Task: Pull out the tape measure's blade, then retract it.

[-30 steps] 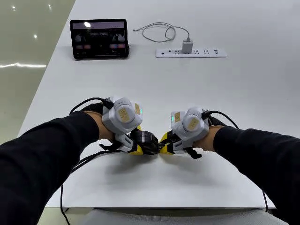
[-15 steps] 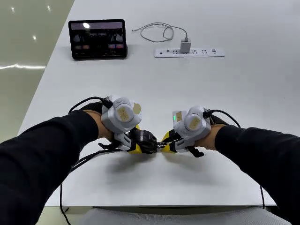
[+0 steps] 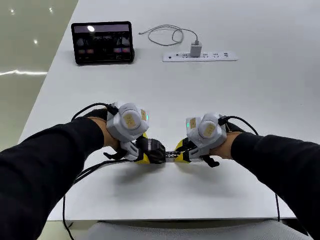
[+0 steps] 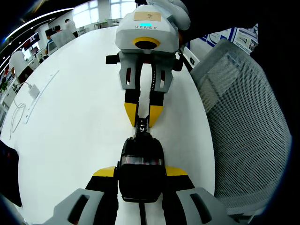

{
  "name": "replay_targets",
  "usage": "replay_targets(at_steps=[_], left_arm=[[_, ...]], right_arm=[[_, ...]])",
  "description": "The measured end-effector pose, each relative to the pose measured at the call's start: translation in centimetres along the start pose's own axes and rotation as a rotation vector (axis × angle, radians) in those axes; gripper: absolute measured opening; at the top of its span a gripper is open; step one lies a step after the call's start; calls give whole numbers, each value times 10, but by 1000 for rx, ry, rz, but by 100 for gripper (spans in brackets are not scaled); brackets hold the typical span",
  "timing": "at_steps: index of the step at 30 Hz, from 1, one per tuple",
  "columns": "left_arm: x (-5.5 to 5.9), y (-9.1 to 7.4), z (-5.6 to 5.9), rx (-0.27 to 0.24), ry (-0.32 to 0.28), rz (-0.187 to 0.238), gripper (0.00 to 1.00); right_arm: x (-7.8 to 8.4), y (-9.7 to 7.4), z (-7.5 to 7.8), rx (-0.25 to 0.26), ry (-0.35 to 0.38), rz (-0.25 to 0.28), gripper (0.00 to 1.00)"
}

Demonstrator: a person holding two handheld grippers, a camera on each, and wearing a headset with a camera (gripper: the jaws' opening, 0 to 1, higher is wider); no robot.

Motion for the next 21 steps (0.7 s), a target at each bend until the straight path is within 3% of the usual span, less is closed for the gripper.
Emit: replay_targets(at_steps=[21], left_arm=[[0, 0, 0, -6, -8, -1, 32]], right_arm=[[6, -6, 1, 3, 10, -14, 9]])
Point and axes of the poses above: the centre of the closed fingertips' face, and the gripper's own axes: y roughly forward along the fingers, z roughly to its right, x roughly out of its underside, the point moved 10 cm from there along -y, roughly backward along the fingers, and after that the axes turned 3 degrees about -y, right-handed, at the moved point
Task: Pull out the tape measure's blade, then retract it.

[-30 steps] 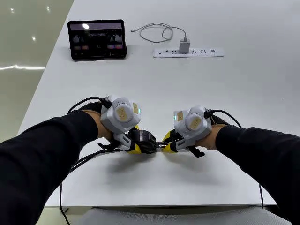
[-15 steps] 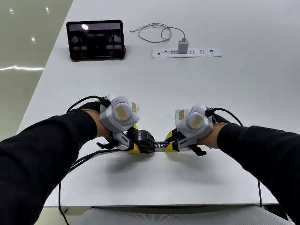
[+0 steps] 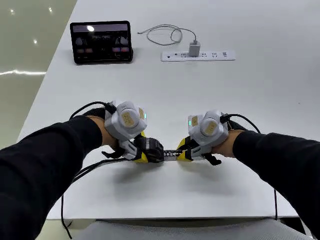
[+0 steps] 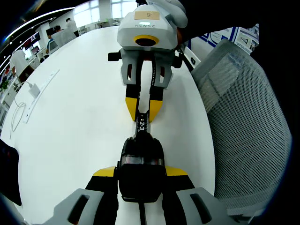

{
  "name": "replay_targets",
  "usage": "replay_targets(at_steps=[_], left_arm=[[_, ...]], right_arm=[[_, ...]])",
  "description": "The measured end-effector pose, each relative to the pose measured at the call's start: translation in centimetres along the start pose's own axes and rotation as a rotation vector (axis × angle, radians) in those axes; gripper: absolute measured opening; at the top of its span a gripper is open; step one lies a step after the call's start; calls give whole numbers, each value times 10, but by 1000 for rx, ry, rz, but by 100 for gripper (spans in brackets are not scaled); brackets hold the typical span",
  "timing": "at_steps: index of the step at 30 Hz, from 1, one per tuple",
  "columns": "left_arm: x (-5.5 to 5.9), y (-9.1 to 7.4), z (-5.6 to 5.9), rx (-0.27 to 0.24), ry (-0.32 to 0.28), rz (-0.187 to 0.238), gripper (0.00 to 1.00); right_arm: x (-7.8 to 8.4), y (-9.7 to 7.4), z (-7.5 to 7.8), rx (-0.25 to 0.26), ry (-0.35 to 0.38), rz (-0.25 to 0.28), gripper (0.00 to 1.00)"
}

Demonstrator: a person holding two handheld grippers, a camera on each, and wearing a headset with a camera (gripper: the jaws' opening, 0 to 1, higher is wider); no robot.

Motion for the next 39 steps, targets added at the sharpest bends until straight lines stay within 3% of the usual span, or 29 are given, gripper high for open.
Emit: replay_targets(at_steps=[39], left_arm=[[1, 0, 1, -8, -10, 5, 32]], right_arm=[[15, -13, 0, 11, 11, -4, 8]])
Point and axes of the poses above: the centre of the closed fingertips' face, and the gripper's own axes: y roughly forward along the fingers, z roughly to its right, x roughly out of its underside, the point moved 10 cm from there along -y, roughly backward along the fingers, and after that the axes turned 3 degrees about -y, right-handed, at the moved point
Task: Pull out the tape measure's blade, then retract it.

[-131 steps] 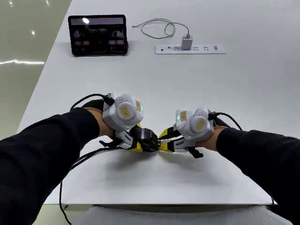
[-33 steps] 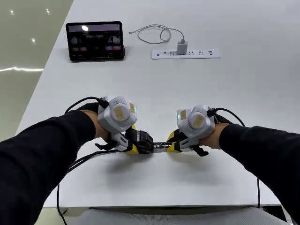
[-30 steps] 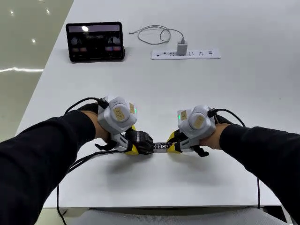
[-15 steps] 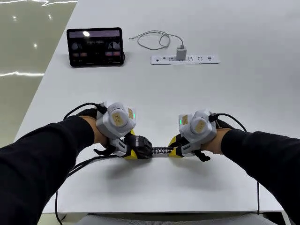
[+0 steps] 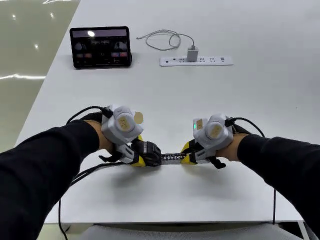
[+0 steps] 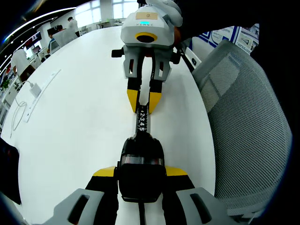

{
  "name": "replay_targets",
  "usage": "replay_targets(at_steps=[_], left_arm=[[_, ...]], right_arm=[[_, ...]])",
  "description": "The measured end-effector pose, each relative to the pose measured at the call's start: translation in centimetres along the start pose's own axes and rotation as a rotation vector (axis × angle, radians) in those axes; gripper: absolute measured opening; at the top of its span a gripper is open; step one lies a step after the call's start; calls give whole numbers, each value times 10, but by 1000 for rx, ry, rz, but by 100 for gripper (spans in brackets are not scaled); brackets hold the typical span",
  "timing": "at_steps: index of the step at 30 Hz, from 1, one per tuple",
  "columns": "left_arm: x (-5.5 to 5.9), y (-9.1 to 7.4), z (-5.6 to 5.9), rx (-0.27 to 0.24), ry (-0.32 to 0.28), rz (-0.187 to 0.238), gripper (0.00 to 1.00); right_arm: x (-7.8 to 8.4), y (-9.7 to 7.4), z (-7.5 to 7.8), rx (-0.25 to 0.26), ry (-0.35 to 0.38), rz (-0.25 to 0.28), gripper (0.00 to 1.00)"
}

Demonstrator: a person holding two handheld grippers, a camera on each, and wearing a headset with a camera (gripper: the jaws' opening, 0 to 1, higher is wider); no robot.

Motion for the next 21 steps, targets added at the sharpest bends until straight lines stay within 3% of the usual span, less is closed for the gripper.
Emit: replay_targets(at_steps=[21], left_arm=[[-1, 0, 0, 5, 6, 9, 32]], right_arm=[[10, -8, -1, 5, 33, -14, 9]])
Point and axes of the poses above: the centre of the closed fingertips' face, and the gripper's own axes: y roughly forward along the fingers, z roughly to its right, x roughly out of its underside, the point moved 10 cm from there along -y, roughly backward along the fingers, and after that the axes turned 3 degrees about -y, right-handed, at the moved point
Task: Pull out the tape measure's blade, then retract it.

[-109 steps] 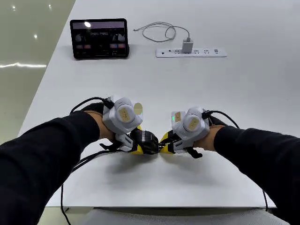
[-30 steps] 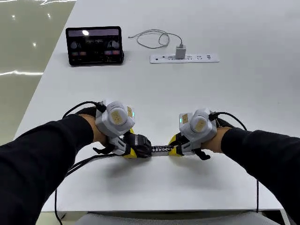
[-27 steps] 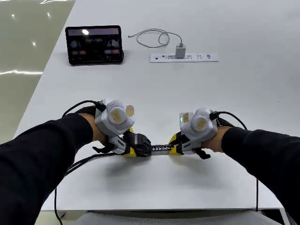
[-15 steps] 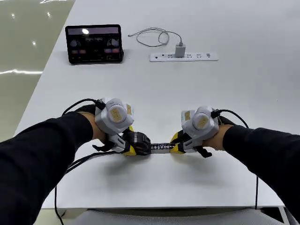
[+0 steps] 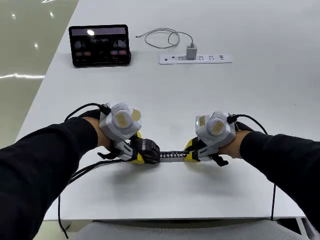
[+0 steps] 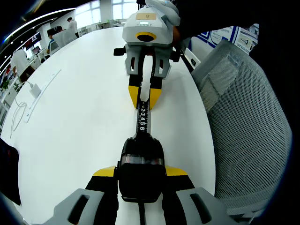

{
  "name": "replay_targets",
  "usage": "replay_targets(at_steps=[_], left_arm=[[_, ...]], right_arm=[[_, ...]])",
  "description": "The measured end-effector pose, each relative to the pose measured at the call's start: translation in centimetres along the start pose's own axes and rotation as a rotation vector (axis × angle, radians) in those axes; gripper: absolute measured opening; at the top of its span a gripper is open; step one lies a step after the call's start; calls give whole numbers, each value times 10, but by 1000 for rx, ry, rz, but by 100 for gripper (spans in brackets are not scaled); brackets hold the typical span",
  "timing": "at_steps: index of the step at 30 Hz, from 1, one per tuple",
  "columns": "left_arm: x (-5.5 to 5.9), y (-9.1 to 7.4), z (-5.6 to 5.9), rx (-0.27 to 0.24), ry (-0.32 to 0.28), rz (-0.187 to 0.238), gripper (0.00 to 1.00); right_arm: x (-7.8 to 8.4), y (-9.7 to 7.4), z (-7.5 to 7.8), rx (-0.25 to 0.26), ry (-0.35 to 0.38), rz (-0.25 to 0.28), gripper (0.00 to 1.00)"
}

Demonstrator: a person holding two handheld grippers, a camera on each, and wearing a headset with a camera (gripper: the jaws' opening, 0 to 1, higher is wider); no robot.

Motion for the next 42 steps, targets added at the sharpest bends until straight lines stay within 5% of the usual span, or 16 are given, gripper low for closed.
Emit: replay_targets(at_steps=[42], left_arm=[[-1, 0, 1, -2, -7, 2, 32]], right_arm=[[17, -15, -1, 9, 20, -8, 9]])
Point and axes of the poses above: the centre of the closed fingertips' face, and the gripper's own axes: y roughly forward along the fingers, z roughly to its right, x roughly out of its underside, the point moved 10 cm from there along -y, roughly backward along the fingers, and after that the axes turned 3 degrees about -y, right-handed, at the moved point
